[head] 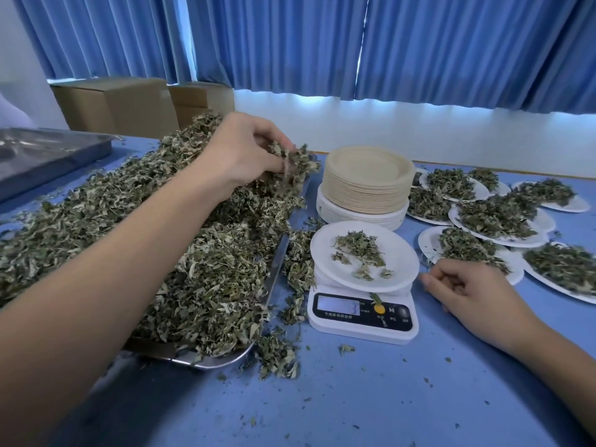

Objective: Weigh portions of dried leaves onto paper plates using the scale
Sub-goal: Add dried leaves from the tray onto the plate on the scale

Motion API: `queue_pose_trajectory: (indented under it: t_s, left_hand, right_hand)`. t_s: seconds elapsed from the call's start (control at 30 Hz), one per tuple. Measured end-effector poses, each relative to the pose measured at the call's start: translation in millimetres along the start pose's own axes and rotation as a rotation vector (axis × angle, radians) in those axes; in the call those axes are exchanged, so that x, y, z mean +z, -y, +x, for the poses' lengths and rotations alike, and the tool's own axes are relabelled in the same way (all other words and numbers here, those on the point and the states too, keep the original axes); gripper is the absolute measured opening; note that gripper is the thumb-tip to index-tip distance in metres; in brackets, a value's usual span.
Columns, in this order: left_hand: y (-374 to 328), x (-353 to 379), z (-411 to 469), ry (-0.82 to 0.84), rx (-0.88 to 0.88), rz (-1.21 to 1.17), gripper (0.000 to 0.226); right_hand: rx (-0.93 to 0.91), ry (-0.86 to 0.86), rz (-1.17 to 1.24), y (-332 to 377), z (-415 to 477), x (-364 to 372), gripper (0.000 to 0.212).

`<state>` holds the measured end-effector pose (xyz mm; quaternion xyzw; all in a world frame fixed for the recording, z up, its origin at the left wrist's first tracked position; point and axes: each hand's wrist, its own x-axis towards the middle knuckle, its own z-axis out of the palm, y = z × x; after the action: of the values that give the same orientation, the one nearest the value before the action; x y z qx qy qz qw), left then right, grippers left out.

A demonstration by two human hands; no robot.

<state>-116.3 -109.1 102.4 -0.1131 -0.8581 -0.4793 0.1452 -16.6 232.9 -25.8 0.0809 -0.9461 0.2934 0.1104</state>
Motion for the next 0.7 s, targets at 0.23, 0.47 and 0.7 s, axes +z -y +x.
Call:
queue_pose_trajectory:
  t_s: [0.23, 0.47, 0.7]
  left_hand:
    - [-35.8, 65.5, 5.2, 0.292, 0.266, 0.112, 0.024]
    - [-25.3, 109.7, 1.3, 0.597, 0.439, 0.395, 0.021]
    - [-18.8, 72.2, 13.6, 0.757, 0.345, 0.288, 0.031]
  right_hand:
    - [-0.006, 0.005, 0.007, -4.0, 1.6, 0.7, 0.031]
    - [-0.009, 0.008, 0.010, -3.3, 2.6, 1.4, 0.032]
    - [-0.007, 0.002, 0.018, -4.1, 1.6, 1.8, 0.031]
